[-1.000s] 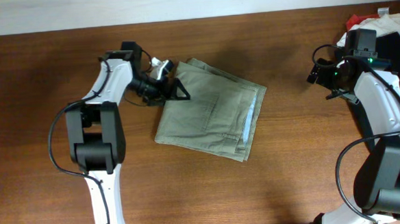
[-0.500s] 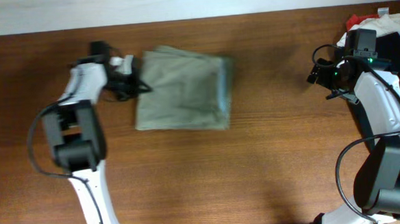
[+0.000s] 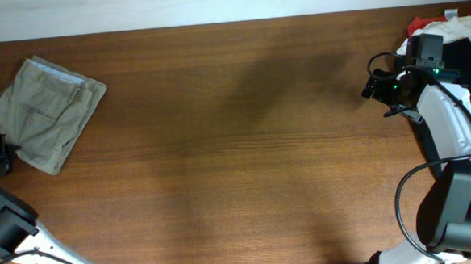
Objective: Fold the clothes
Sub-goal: 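Carry the folded shorts with the left gripper to the back-left corner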
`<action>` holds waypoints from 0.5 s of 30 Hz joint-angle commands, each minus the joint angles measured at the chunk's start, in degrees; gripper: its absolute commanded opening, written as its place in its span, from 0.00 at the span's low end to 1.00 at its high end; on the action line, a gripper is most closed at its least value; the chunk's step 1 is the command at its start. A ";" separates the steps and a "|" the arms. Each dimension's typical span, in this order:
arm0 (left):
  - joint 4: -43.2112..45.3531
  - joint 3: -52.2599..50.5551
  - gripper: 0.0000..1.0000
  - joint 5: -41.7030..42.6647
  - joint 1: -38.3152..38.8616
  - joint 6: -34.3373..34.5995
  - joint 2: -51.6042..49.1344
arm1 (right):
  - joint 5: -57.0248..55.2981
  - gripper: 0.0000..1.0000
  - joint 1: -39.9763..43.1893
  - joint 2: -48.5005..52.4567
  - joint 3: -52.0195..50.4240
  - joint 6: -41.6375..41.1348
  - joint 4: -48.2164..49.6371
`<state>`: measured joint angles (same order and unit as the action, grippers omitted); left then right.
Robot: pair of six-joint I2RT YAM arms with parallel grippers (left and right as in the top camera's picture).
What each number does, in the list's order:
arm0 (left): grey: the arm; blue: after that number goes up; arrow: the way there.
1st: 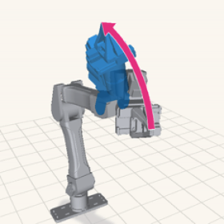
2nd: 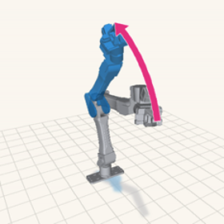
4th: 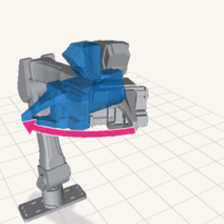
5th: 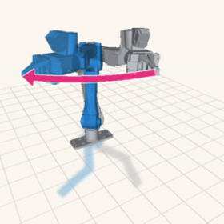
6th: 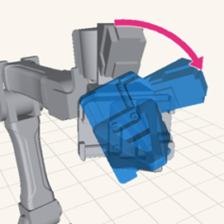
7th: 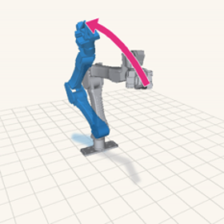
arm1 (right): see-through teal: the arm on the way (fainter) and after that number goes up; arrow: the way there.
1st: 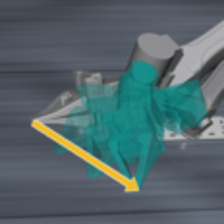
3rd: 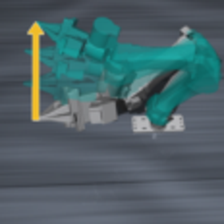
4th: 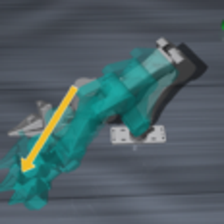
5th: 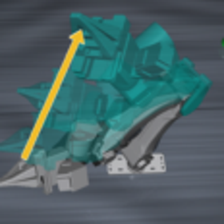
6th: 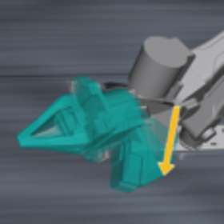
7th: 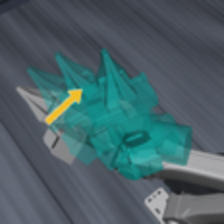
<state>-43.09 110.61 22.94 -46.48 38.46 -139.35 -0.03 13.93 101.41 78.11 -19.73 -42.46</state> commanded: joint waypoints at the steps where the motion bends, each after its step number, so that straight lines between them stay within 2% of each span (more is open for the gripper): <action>1: 1.25 -1.29 0.05 -2.82 8.07 7.15 -5.27 | -0.68 0.99 -0.02 -0.76 0.61 -0.46 -0.04; 6: 9.51 -1.29 0.08 -2.78 15.78 7.48 -10.60 | -0.66 0.99 -0.02 -0.76 0.61 -0.46 -0.04; 10: 12.09 -1.27 0.11 -0.85 17.68 8.68 -10.99 | -0.68 0.99 -0.02 -0.76 0.61 -0.46 -0.04; 12: 11.28 -1.27 0.35 0.50 17.79 8.61 -10.97 | -0.68 0.99 -0.02 -0.76 0.61 -0.48 -0.04; 14: 10.64 -1.27 0.45 3.17 17.42 7.98 -10.97 | -0.68 0.99 -0.02 -0.76 0.61 -0.46 -0.04; 15: 9.51 -1.27 0.47 3.96 17.16 7.98 -10.88 | -0.68 0.99 -0.02 -0.76 0.61 -0.46 -0.04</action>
<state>-29.23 113.43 25.58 -30.33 46.72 -143.06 -0.03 13.93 101.41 78.11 -19.70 -42.46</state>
